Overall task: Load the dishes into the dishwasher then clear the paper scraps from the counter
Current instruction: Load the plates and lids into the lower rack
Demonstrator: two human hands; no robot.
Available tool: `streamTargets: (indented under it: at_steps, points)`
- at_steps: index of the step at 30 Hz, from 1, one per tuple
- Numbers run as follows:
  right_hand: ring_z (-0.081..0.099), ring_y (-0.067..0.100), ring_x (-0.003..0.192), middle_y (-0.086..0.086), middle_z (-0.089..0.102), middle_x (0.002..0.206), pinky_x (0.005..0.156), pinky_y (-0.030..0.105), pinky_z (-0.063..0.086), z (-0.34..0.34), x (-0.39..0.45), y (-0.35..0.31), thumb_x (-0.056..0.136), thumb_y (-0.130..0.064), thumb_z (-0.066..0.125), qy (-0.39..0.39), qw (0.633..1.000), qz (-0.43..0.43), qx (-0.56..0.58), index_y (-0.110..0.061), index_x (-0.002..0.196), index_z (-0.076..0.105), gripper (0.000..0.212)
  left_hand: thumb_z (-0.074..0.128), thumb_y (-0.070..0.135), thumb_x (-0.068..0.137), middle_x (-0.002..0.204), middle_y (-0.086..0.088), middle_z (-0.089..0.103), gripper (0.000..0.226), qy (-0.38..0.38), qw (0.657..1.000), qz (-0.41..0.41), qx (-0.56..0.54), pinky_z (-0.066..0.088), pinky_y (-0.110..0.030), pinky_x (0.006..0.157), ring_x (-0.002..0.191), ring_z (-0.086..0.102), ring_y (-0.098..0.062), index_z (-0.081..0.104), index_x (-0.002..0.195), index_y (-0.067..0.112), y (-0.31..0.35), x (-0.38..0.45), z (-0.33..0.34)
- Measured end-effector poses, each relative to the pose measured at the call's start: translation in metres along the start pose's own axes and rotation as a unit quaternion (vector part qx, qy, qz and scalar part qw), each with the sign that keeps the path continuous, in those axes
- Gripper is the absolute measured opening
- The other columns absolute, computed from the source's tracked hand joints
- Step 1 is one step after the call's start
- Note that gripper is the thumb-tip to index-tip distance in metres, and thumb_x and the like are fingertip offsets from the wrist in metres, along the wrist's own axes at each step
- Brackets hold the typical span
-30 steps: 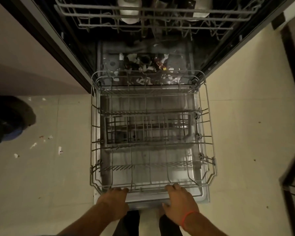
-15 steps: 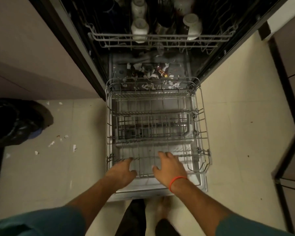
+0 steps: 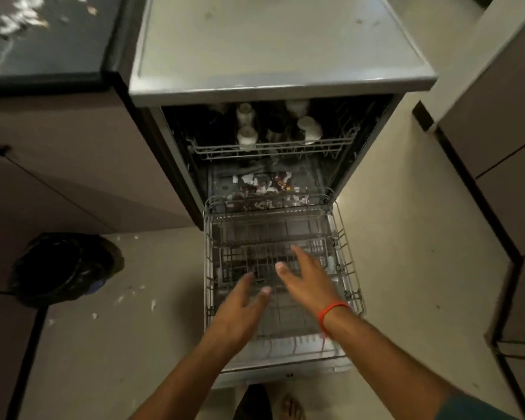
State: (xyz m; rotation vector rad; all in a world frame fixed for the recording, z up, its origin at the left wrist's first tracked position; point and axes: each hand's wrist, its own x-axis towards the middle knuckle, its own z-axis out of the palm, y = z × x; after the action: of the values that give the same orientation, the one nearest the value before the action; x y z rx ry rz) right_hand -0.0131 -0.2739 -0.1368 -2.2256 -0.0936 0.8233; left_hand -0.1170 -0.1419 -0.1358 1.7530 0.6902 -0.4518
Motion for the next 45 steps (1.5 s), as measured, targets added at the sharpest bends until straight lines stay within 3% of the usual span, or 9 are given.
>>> streamTargets:
  at_steps: [6, 10, 13, 20, 25, 30, 37, 41, 45]
  points:
    - [0.028, 0.022, 0.149, 0.001, 0.028, 0.164, 0.119, 0.04, 0.029, -0.057, -0.076, -0.066, 0.101, -0.048, 0.053, 0.057, 0.995, -0.086, 0.001, -0.03, 0.158, 0.027, 0.065, 0.049, 0.075, 0.085, 0.16, -0.005, 0.038, 0.09, 0.018, 0.996, 0.088, -0.009, 0.043, -0.048, 0.114, 0.141, 0.045, -0.021, 0.022, 0.16, 0.033, 0.076, -0.075, -0.029]
    - [0.026, 0.021, 0.15, 0.0, 0.026, 0.164, 0.121, 0.043, 0.028, -0.068, -0.133, -0.097, 0.101, -0.049, 0.051, 0.06, 0.991, -0.116, 0.009, -0.032, 0.157, 0.028, 0.063, 0.049, 0.048, 0.104, 0.163, -0.007, 0.033, 0.067, 0.048, 0.99, 0.132, 0.0, 0.043, -0.025, 0.092, 0.135, 0.044, -0.014, 0.019, 0.162, 0.031, 0.103, -0.134, -0.041]
    - [0.022, 0.02, 0.151, -0.001, 0.026, 0.165, 0.12, 0.043, 0.025, -0.069, -0.17, -0.11, 0.101, -0.05, 0.05, 0.057, 0.988, -0.144, 0.009, -0.031, 0.157, 0.029, 0.063, 0.048, 0.044, 0.104, 0.159, -0.004, 0.036, 0.064, 0.059, 0.986, 0.154, 0.005, 0.039, -0.014, 0.079, 0.12, 0.047, -0.005, 0.02, 0.161, 0.032, 0.113, -0.18, -0.058]
    - [0.021, 0.02, 0.152, -0.001, 0.025, 0.165, 0.122, 0.05, 0.027, -0.062, -0.234, -0.135, 0.1, -0.055, 0.048, 0.055, 0.983, -0.174, 0.002, -0.035, 0.157, 0.027, 0.064, 0.047, 0.063, 0.09, 0.163, 0.0, 0.033, 0.081, 0.118, 0.975, 0.18, 0.046, 0.038, -0.044, 0.115, 0.142, 0.04, -0.015, 0.018, 0.161, 0.037, 0.117, -0.251, -0.115]
    - [0.021, 0.016, 0.152, -0.006, 0.024, 0.165, 0.121, 0.043, 0.025, -0.043, -0.247, -0.172, 0.1, -0.055, 0.048, 0.073, 0.981, -0.178, 0.032, -0.036, 0.157, 0.026, 0.065, 0.05, 0.057, 0.092, 0.162, -0.002, 0.033, 0.08, 0.119, 0.968, 0.218, 0.023, 0.036, -0.034, 0.11, 0.138, 0.039, -0.009, 0.016, 0.162, 0.035, 0.116, -0.263, -0.163]
    - [0.025, 0.013, 0.15, -0.007, 0.026, 0.165, 0.118, 0.036, 0.027, 0.008, -0.259, -0.232, 0.1, -0.053, 0.051, 0.073, 0.976, -0.178, 0.098, -0.037, 0.157, 0.028, 0.063, 0.05, 0.057, 0.089, 0.162, 0.004, 0.03, 0.082, 0.122, 0.968, 0.222, 0.002, 0.042, -0.043, 0.109, 0.142, 0.04, -0.014, 0.015, 0.161, 0.041, 0.084, -0.29, -0.235]
    - [0.025, 0.01, 0.15, -0.009, 0.028, 0.164, 0.121, 0.036, 0.026, 0.093, -0.266, -0.312, 0.101, -0.051, 0.052, 0.058, 0.974, -0.193, 0.1, -0.036, 0.156, 0.03, 0.062, 0.053, 0.057, 0.085, 0.162, 0.003, 0.033, 0.082, 0.147, 0.969, 0.197, -0.035, 0.042, -0.024, 0.09, 0.133, 0.045, -0.01, 0.021, 0.159, 0.042, 0.022, -0.31, -0.336]
    - [0.023, 0.01, 0.151, -0.011, 0.025, 0.164, 0.122, 0.039, 0.027, 0.12, -0.272, -0.342, 0.101, -0.051, 0.051, 0.058, 0.974, -0.198, 0.099, -0.038, 0.157, 0.028, 0.062, 0.052, 0.058, 0.085, 0.164, 0.002, 0.03, 0.082, 0.139, 0.969, 0.202, -0.03, 0.044, -0.038, 0.103, 0.132, 0.045, -0.01, 0.02, 0.159, 0.043, 0.006, -0.312, -0.374]
    - [0.027, 0.01, 0.149, -0.013, 0.025, 0.164, 0.122, 0.04, 0.028, 0.134, -0.274, -0.36, 0.1, -0.053, 0.051, 0.061, 0.973, -0.202, 0.094, -0.043, 0.155, 0.028, 0.061, 0.053, 0.056, 0.086, 0.163, 0.001, 0.032, 0.08, 0.141, 0.965, 0.215, -0.043, 0.042, -0.032, 0.101, 0.133, 0.045, -0.01, 0.02, 0.159, 0.043, 0.001, -0.307, -0.397]
